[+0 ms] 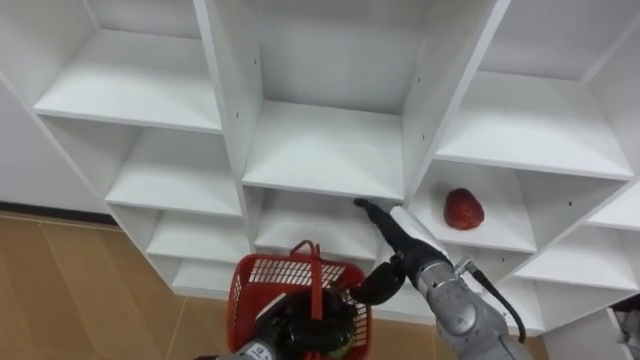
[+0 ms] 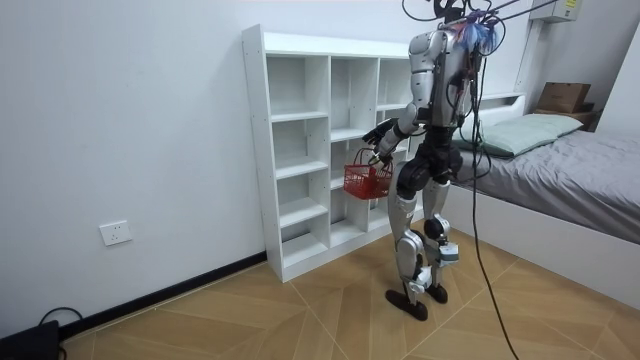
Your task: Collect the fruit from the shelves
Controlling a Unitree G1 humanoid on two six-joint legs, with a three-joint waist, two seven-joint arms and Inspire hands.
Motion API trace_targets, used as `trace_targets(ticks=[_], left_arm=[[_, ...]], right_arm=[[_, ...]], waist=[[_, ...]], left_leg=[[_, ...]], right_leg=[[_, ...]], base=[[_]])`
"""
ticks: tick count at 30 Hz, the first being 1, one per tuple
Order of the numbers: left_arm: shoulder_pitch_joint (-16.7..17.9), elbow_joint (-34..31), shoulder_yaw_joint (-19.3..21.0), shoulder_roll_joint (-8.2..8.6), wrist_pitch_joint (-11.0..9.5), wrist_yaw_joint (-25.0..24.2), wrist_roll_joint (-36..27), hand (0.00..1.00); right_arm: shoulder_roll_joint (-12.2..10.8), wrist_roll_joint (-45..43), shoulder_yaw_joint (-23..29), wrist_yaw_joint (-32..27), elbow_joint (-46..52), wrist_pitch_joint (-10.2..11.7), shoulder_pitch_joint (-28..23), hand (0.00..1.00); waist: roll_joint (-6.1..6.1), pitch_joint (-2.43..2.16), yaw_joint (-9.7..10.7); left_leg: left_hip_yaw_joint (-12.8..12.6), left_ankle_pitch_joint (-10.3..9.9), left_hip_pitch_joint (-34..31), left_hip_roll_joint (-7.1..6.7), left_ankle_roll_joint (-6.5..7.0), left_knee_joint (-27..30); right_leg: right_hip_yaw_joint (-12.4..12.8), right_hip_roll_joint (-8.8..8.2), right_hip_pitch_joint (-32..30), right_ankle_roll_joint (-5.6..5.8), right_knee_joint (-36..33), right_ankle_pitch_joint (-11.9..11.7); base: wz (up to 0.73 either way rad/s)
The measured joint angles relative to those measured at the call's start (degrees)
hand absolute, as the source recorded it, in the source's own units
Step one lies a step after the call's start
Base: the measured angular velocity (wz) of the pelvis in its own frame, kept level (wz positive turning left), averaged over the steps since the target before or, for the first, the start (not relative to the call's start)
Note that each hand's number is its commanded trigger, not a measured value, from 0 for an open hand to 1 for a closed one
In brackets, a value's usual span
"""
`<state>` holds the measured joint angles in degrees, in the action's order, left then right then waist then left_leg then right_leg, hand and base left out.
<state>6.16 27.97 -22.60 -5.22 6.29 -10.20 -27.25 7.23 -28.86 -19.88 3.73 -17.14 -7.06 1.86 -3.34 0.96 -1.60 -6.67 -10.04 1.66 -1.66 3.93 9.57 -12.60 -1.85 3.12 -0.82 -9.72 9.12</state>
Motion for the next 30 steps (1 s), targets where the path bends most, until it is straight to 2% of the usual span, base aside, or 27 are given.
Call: trace_targets(ticks=[5,10,15,22,30], left_arm=[[0.0,0.3,1.3,-0.77,0.0,0.8,0.0,1.0],[0.2,1.4,4.2,-1.37,0.0,0.8,0.3,1.0],[0.2,1.9,6.9,-1.33,0.0,0.9,0.3,1.0],[0.3,2.5,11.1,-0.59,-0.1,2.6,0.3,1.0],[1.4,4.4,11.5,-0.81,-0.3,3.9,0.5,1.0]], right_arm=[[0.7,1.7,1.3,0.0,0.0,0.0,-0.9,0.0],[1.2,2.6,3.6,-1.8,0.5,0.2,-1.8,0.0],[1.3,2.9,5.0,-3.2,1.3,1.3,-3.0,0.0],[1.3,1.8,8.8,-3.8,6.9,1.7,-5.3,0.0],[1.3,2.3,11.9,-4.4,7.7,2.4,-6.1,0.0]], waist=[[0.02,-0.01,-0.1],[0.31,-0.22,0.0],[0.61,-0.57,0.1],[0.86,-0.71,1.5],[1.34,-0.97,1.9]], left_leg=[[-0.7,0.0,0.2,0.06,0.0,0.0],[-1.3,0.0,0.5,0.09,0.02,-0.3],[-2.7,0.0,1.2,0.26,0.03,-0.9],[-3.8,0.0,1.7,0.41,0.02,-1.2],[-5.0,-0.1,2.5,0.61,-0.02,-1.4]], right_leg=[[0.7,0.05,-0.1,0.0,0.0,0.0],[1.3,0.1,-0.1,0.0,-0.1,0.0],[1.8,0.15,-0.2,-0.01,-0.1,0.0],[2.4,0.32,-0.2,-0.02,-0.1,0.0],[3.4,0.5,-0.2,-0.06,-0.6,0.0]], base=[[-0.07],[-0.06],[-0.12],[-0.05],[-0.09]])
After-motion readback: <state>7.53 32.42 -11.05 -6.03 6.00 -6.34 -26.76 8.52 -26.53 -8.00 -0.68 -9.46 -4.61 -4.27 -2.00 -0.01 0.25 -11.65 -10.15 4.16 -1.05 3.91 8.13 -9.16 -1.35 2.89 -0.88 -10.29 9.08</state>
